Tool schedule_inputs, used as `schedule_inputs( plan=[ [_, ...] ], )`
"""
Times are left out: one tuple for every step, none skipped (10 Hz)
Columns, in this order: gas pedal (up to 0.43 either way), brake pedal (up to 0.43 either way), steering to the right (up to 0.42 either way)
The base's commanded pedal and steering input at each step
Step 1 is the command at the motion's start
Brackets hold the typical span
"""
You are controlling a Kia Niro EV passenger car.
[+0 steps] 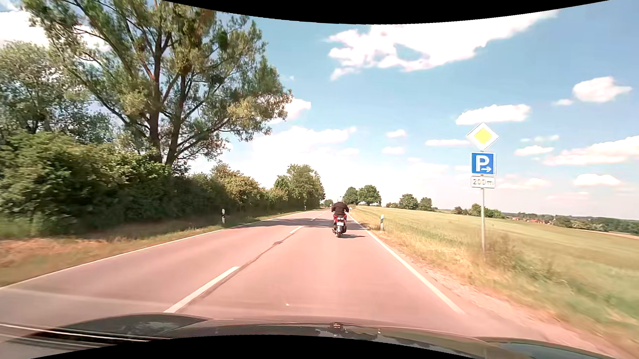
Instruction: Follow the waypoints while adhering to traffic rules and regulations
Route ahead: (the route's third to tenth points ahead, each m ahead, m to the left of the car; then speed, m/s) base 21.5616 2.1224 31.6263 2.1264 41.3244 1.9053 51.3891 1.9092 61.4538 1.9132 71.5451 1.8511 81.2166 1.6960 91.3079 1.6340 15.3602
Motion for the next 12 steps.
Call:
schedule_inputs(
  plan=[
    [0.067, 0.012, -0.003],
    [0.067, 0.012, -0.003],
    [0.087, 0.012, -0.003],
    [0.087, 0.012, -0.002],
    [0.087, 0.012, 0.001],
    [0.087, 0.012, 0.004],
    [0.087, 0.012, 0.004],
    [0.098, 0.012, 0.004],
    [0.098, 0.012, 0.004],
    [0.098, 0.012, 0.004],
    [0.11, 0.012, 0.004],
    [0.118, 0.012, 0.003]
  ],
)
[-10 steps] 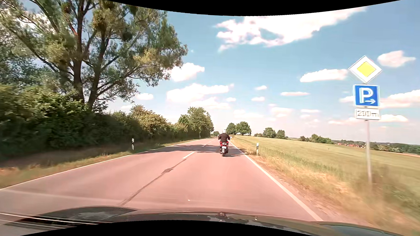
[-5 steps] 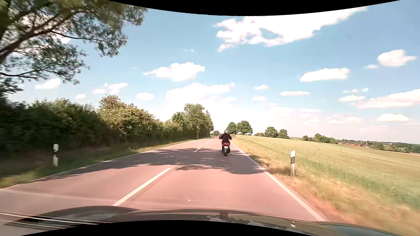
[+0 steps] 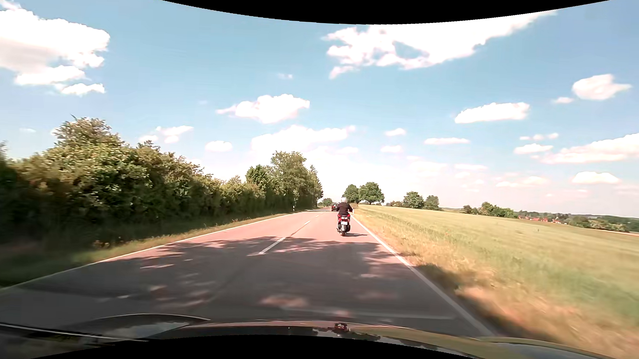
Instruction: Follow the waypoints while adhering to traffic rules and regulations
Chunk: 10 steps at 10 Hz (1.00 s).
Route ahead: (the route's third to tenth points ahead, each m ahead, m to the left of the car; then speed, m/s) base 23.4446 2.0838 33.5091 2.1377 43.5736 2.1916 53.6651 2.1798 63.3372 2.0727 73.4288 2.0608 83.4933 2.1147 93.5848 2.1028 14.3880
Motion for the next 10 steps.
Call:
schedule_inputs(
  plan=[
    [0.118, 0.012, 0.003],
    [0.13, 0.012, 0.003],
    [0.13, 0.012, 0.002],
    [0.138, 0.012, 0.002],
    [0.138, 0.012, 0.002],
    [0.138, 0.012, 0.002],
    [0.138, 0.012, 0.001],
    [0.138, 0.012, 0.002],
    [0.138, 0.012, 0.001],
    [0.138, 0.012, 0.002]
  ],
)
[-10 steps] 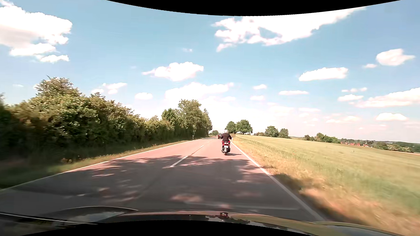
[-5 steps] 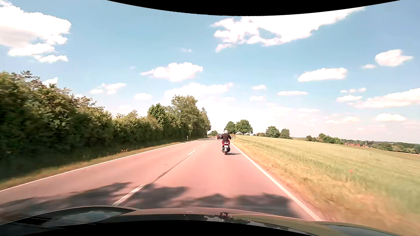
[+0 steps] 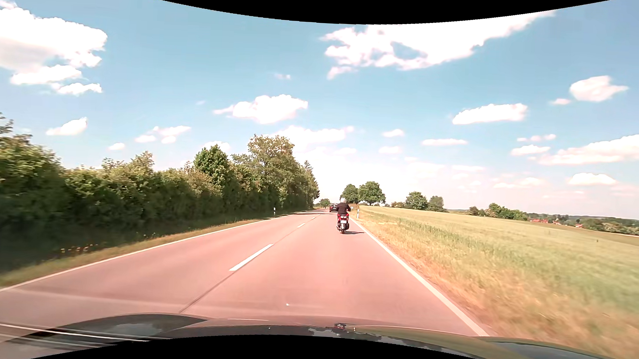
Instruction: Follow the waypoints while adhering to traffic rules and regulations
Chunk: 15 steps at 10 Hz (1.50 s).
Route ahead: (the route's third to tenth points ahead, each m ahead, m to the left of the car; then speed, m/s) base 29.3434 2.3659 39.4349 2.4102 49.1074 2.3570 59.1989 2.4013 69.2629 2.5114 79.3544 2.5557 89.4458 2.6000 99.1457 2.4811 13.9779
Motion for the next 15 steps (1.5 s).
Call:
schedule_inputs(
  plan=[
    [0.138, 0.012, 0.002],
    [0.138, 0.012, 0.0],
    [0.15, 0.012, 0.0],
    [0.157, 0.012, 0.0],
    [0.157, 0.012, 0.0],
    [0.169, 0.012, 0.0],
    [0.177, 0.012, -0.003],
    [0.177, 0.012, -0.009],
    [0.177, 0.012, -0.009],
    [0.177, 0.012, -0.009],
    [0.177, 0.012, -0.009],
    [0.189, 0.012, -0.008],
    [0.189, 0.012, -0.008],
    [0.189, 0.012, -0.007],
    [0.189, 0.012, -0.005]
  ],
)
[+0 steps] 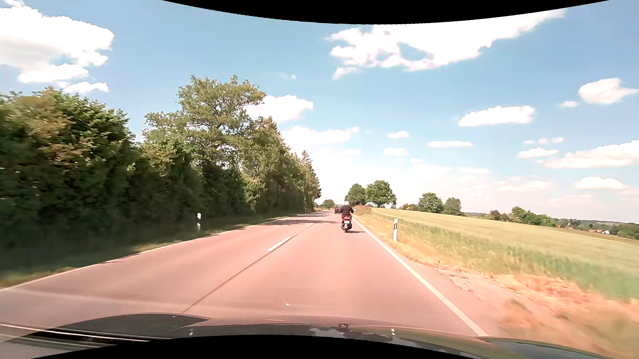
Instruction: Follow the waypoints while adhering to traffic rules and regulations
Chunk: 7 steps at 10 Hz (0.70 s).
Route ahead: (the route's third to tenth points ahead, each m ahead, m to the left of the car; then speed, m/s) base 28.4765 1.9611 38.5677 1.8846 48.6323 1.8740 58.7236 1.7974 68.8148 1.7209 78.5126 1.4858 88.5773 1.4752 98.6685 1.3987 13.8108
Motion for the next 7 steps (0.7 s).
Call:
schedule_inputs(
  plan=[
    [0.189, 0.012, -0.003],
    [0.189, 0.012, -0.002],
    [0.209, 0.012, -0.001],
    [0.228, 0.012, -0.001],
    [0.24, 0.012, -0.001],
    [0.248, 0.012, 0.0],
    [0.248, 0.012, 0.001]
  ],
)
